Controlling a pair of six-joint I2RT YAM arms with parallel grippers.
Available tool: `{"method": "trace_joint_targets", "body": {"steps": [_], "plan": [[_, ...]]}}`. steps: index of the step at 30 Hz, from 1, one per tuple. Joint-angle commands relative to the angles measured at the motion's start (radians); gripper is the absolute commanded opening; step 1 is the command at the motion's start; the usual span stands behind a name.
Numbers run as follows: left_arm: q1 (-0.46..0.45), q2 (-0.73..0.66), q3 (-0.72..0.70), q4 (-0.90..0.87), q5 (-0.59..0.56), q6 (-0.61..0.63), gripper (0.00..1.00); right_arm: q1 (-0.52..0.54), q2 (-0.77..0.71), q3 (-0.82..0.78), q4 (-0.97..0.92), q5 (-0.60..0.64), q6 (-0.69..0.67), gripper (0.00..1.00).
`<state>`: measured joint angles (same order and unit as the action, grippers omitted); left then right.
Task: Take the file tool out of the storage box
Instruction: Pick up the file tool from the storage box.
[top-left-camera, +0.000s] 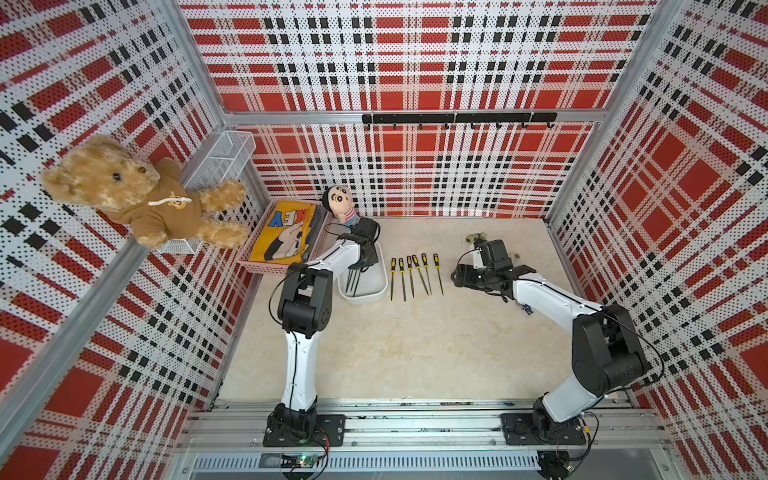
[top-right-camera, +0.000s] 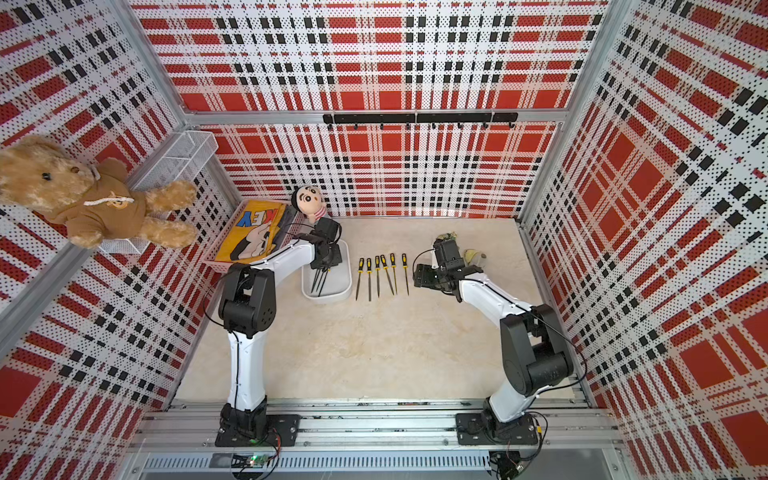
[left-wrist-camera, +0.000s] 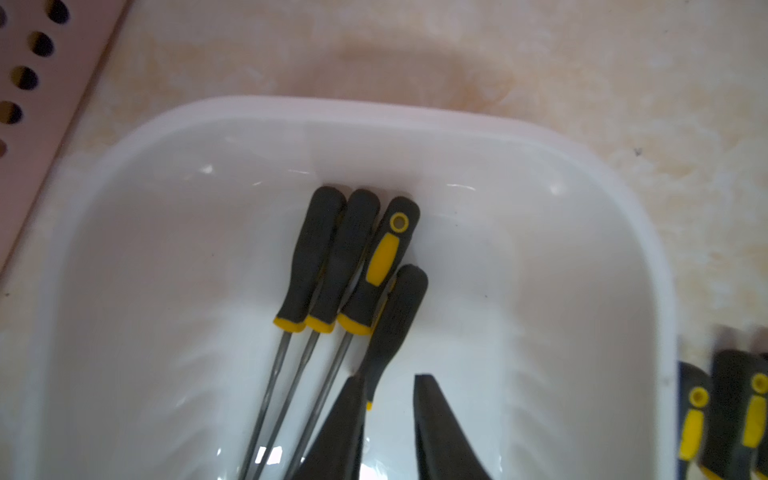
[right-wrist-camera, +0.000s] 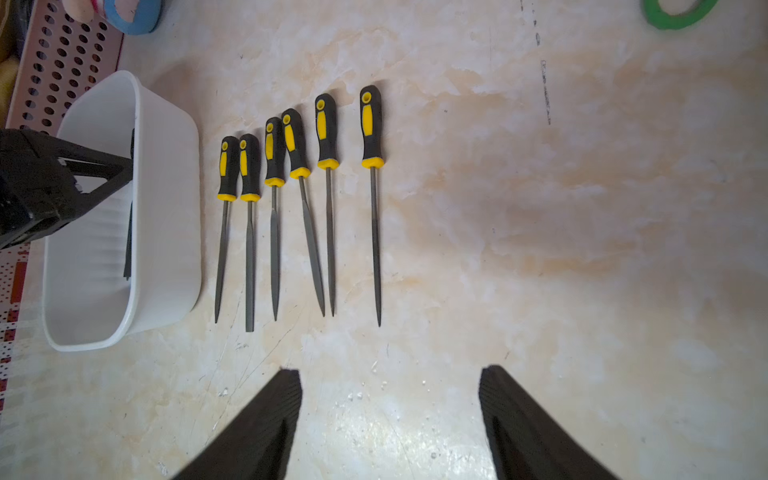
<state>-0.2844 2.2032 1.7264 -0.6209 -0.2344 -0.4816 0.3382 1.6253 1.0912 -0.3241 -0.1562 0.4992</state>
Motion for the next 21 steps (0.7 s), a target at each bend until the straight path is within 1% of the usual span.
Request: {"method": "trace_joint_targets", "body": {"steps": [1, 8, 21], "plan": [[0.014, 0.03, 0.029, -0.014, -0.008, 0.017, 0.28, 0.006, 0.01, 0.015, -0.007, 0.016, 0.0, 0.76], [0.028, 0.053, 0.032, -0.015, -0.015, 0.029, 0.28, 0.006, 0.02, 0.013, -0.009, 0.016, -0.001, 0.76], [0.025, 0.106, 0.035, -0.014, 0.015, 0.035, 0.29, 0.006, 0.033, 0.028, -0.02, 0.018, -0.002, 0.77]]}}
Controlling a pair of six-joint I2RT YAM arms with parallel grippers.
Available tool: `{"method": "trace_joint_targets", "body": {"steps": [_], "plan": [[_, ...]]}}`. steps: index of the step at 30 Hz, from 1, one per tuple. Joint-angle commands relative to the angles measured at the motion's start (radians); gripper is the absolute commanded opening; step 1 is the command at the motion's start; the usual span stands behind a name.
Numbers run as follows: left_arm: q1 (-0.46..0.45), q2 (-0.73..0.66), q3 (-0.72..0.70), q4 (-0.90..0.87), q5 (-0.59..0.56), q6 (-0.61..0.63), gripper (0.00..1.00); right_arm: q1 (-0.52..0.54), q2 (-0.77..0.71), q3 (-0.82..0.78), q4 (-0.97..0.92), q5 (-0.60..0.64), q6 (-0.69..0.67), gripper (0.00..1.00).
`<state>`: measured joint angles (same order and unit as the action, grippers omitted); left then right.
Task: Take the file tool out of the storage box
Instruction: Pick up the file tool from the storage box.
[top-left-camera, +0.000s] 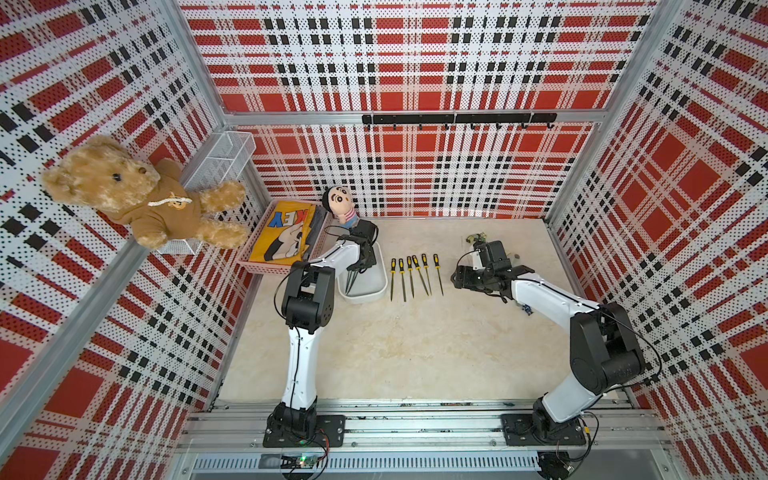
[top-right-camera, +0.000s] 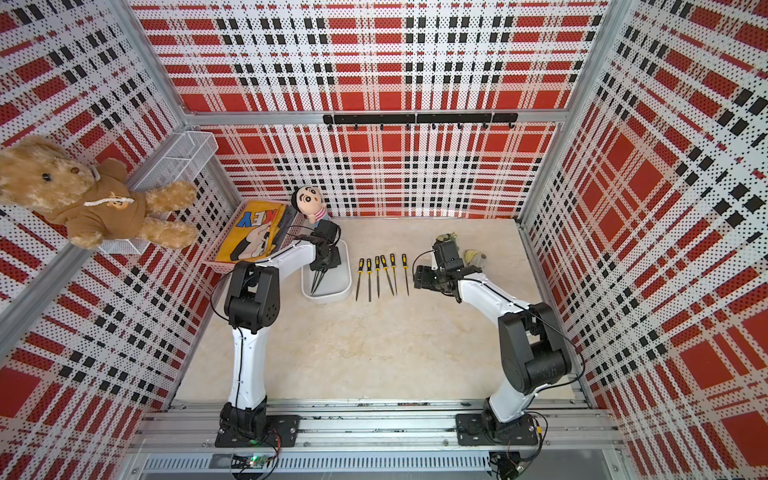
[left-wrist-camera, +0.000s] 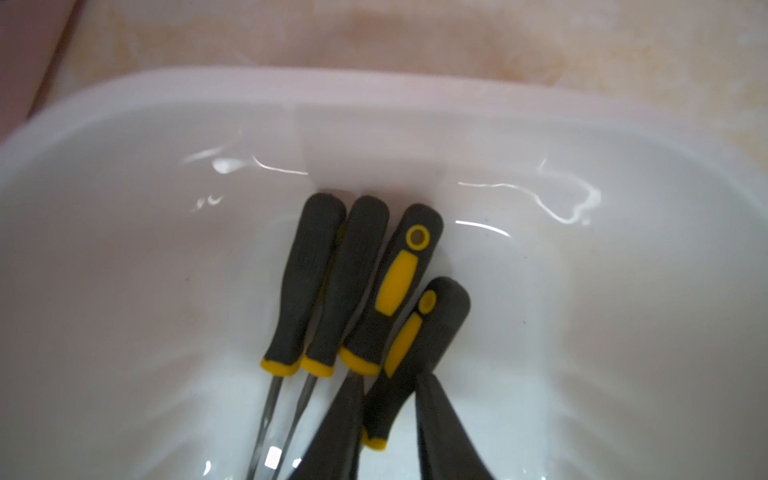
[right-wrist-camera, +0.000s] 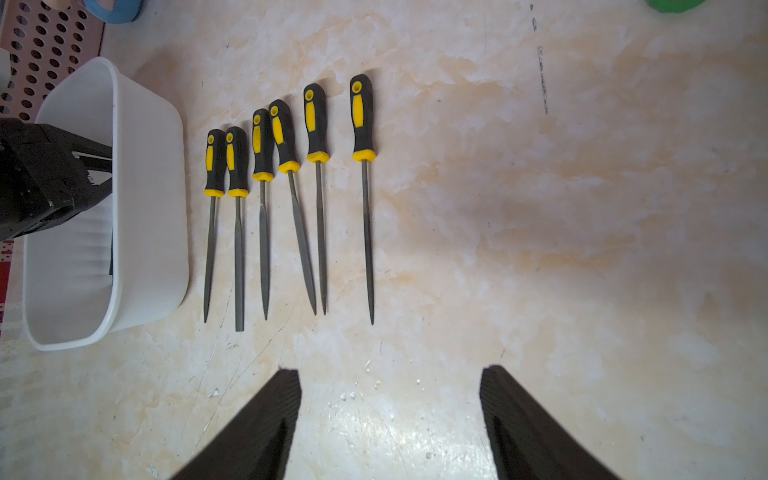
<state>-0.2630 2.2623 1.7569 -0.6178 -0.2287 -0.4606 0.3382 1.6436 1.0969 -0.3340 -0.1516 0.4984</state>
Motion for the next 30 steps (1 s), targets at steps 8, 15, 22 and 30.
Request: {"method": "trace_joint_targets", "body": {"steps": [8, 15, 22, 30], "plan": [[0.002, 0.06, 0.0, -0.023, 0.006, 0.014, 0.32, 0.007, 0.03, 0.036, -0.016, 0.006, 0.002, 0.78], [0.002, 0.075, 0.004, -0.028, 0.012, 0.013, 0.32, 0.012, 0.034, 0.044, -0.017, 0.007, 0.0, 0.78], [-0.004, 0.077, 0.008, -0.028, 0.012, 0.008, 0.0, 0.015, 0.032, 0.04, -0.013, 0.011, 0.002, 0.79], [-0.035, 0.007, 0.06, -0.032, -0.014, -0.014, 0.0, 0.025, 0.012, 0.028, 0.004, 0.021, 0.01, 0.79]]}}
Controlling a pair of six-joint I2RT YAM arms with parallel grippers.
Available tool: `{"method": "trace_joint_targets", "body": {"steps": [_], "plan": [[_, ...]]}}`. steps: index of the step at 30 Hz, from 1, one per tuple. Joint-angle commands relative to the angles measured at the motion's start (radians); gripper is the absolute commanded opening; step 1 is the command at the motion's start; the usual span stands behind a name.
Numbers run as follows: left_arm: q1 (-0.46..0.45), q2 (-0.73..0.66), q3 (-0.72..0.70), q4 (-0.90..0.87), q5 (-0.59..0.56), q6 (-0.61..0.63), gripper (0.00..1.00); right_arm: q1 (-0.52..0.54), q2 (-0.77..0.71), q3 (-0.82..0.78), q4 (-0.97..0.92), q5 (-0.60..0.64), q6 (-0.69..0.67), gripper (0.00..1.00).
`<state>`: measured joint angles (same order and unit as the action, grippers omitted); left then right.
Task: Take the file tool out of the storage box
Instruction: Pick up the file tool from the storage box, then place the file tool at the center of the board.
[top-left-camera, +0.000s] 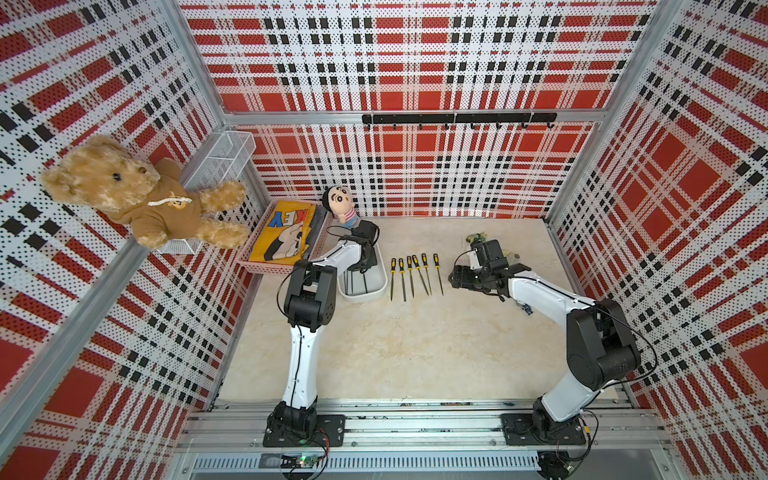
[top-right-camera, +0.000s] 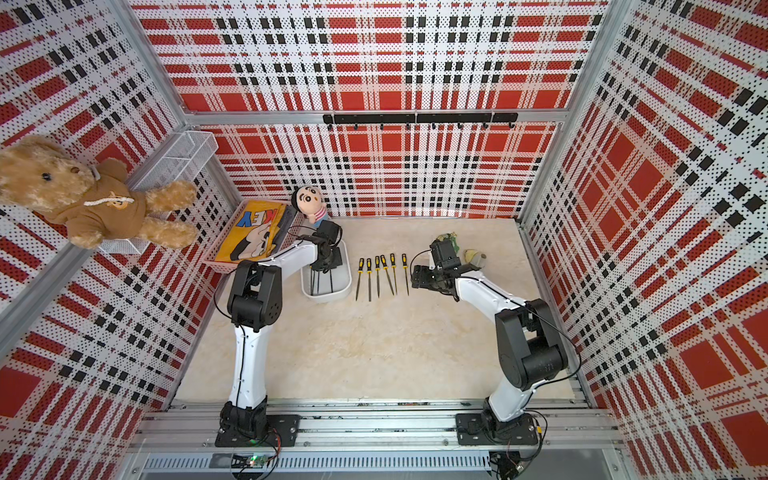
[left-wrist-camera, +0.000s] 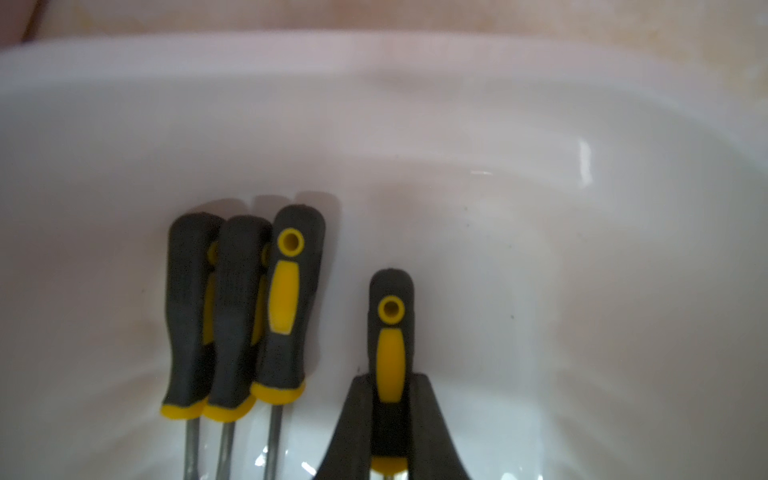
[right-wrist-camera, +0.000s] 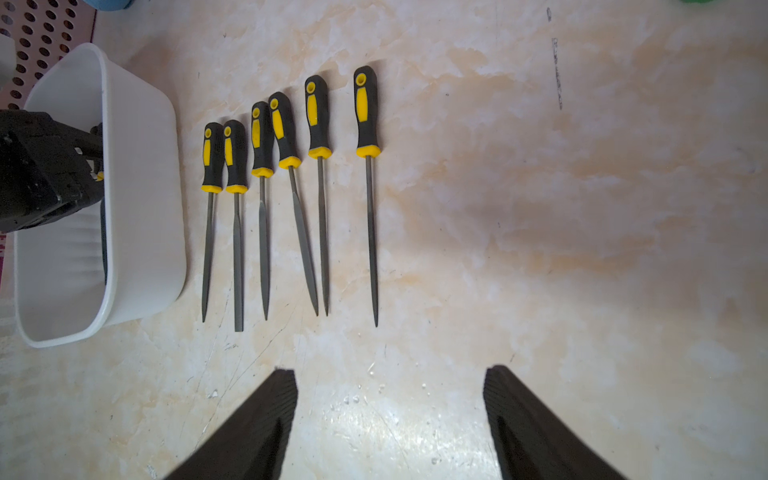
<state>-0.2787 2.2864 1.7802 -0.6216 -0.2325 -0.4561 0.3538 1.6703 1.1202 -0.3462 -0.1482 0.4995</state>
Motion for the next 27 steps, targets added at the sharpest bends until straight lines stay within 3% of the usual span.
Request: {"method": "trace_joint_targets", "body": {"steps": [1, 10, 16, 27], "plan": [[-0.026, -0.029, 0.055, -0.033, -0.01, -0.023, 0.0, 0.01, -0.026, 0.003, 0.023, 0.02, 0.01, 0.79], [-0.15, -0.052, 0.275, -0.063, 0.096, -0.123, 0.0, 0.009, -0.182, -0.048, 0.092, 0.1, 0.013, 0.79], [-0.263, 0.064, 0.434, -0.069, 0.158, -0.184, 0.0, 0.008, -0.224, -0.057, 0.091, 0.112, 0.011, 0.79], [-0.374, 0.227, 0.563, 0.03, 0.198, -0.314, 0.0, 0.008, -0.254, -0.112, 0.107, 0.1, 0.03, 0.8]]}}
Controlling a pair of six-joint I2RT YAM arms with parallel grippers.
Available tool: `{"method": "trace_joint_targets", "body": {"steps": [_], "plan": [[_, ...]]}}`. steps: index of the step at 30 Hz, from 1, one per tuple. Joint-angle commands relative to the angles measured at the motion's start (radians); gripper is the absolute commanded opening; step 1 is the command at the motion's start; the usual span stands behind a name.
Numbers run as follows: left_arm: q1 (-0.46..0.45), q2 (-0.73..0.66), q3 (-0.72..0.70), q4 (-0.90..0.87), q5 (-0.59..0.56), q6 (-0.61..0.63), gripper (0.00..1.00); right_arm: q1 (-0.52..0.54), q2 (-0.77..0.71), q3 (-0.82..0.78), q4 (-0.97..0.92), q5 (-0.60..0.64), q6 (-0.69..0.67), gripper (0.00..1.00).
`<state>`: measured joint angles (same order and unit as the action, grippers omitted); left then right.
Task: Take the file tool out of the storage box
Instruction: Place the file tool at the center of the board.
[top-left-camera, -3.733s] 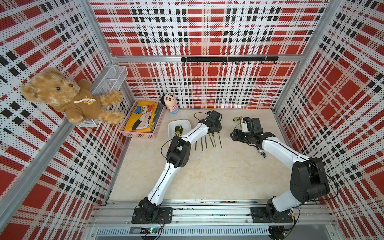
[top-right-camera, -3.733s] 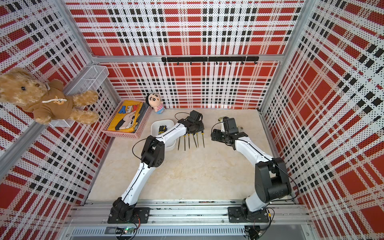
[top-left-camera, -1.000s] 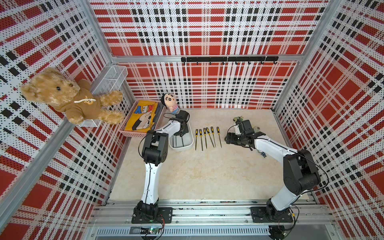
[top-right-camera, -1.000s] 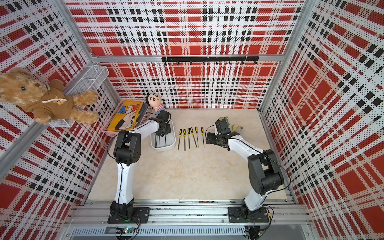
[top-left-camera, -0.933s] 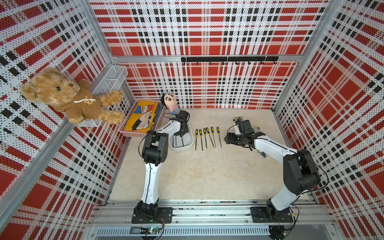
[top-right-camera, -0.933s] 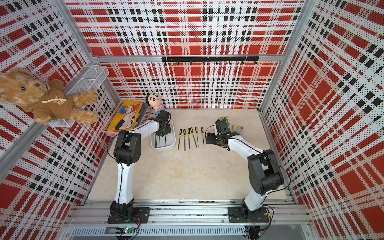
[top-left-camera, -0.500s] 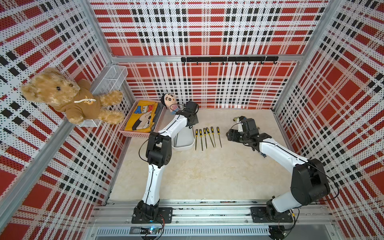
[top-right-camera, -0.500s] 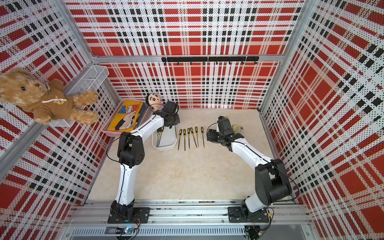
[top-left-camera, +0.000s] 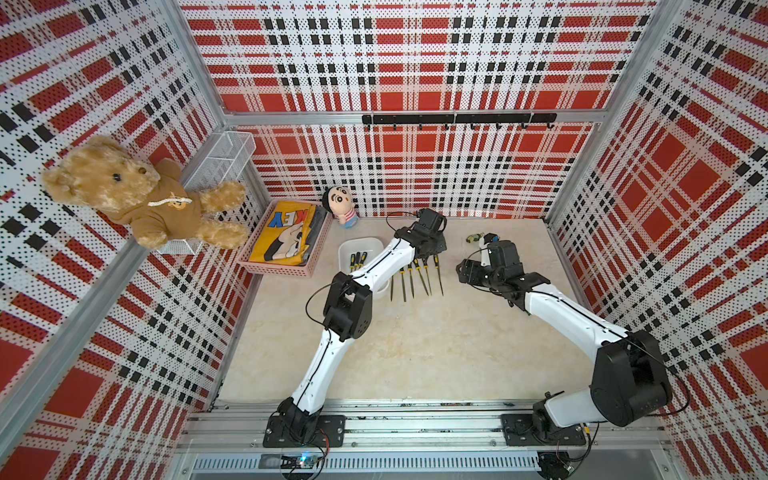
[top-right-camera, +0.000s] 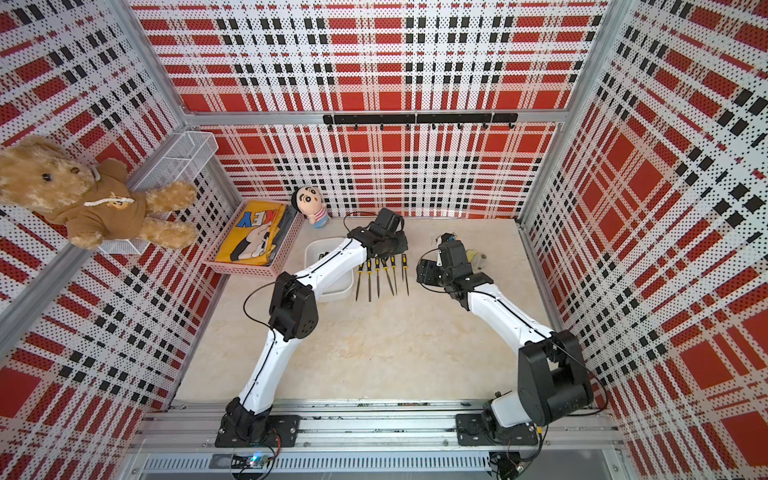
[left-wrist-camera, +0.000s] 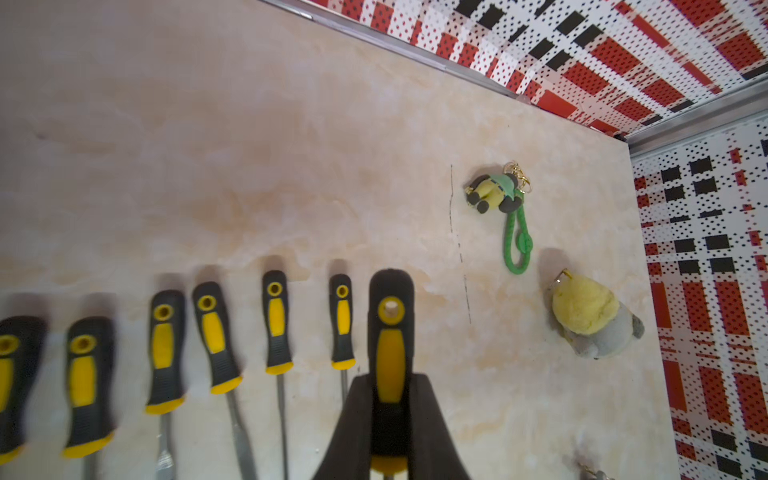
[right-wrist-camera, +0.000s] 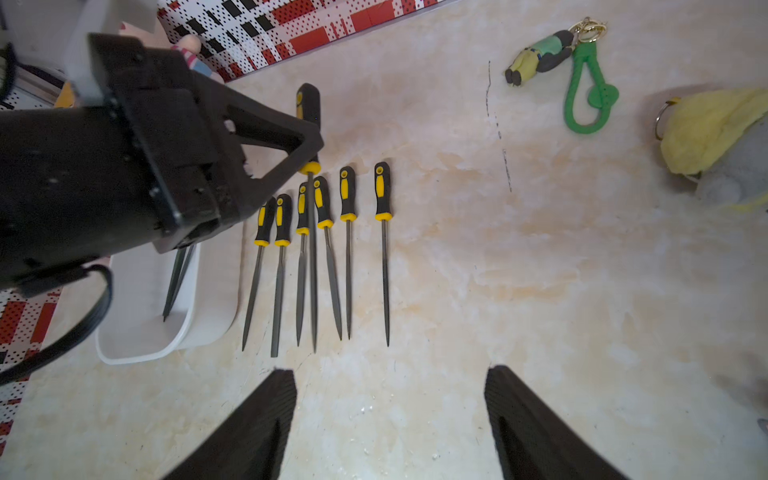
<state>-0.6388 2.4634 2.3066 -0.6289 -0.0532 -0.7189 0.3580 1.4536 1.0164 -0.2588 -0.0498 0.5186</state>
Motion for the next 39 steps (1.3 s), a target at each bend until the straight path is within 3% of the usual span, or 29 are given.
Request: {"method": "trace_joint_targets", "body": {"steps": [1, 18, 39], "plan": [[-0.019, 0.069, 0.042, 0.047, 0.026, -0.063, 0.0, 0.004, -0.042, -0.012, 0.023, 0.001, 0.013, 0.8], [-0.042, 0.188, 0.066, 0.124, 0.068, -0.119, 0.0, 0.005, -0.032, -0.032, 0.02, -0.028, 0.017, 0.8], [-0.035, 0.199, 0.051, 0.129, 0.099, -0.111, 0.26, 0.004, -0.019, -0.037, 0.018, -0.031, 0.014, 0.82]]}}
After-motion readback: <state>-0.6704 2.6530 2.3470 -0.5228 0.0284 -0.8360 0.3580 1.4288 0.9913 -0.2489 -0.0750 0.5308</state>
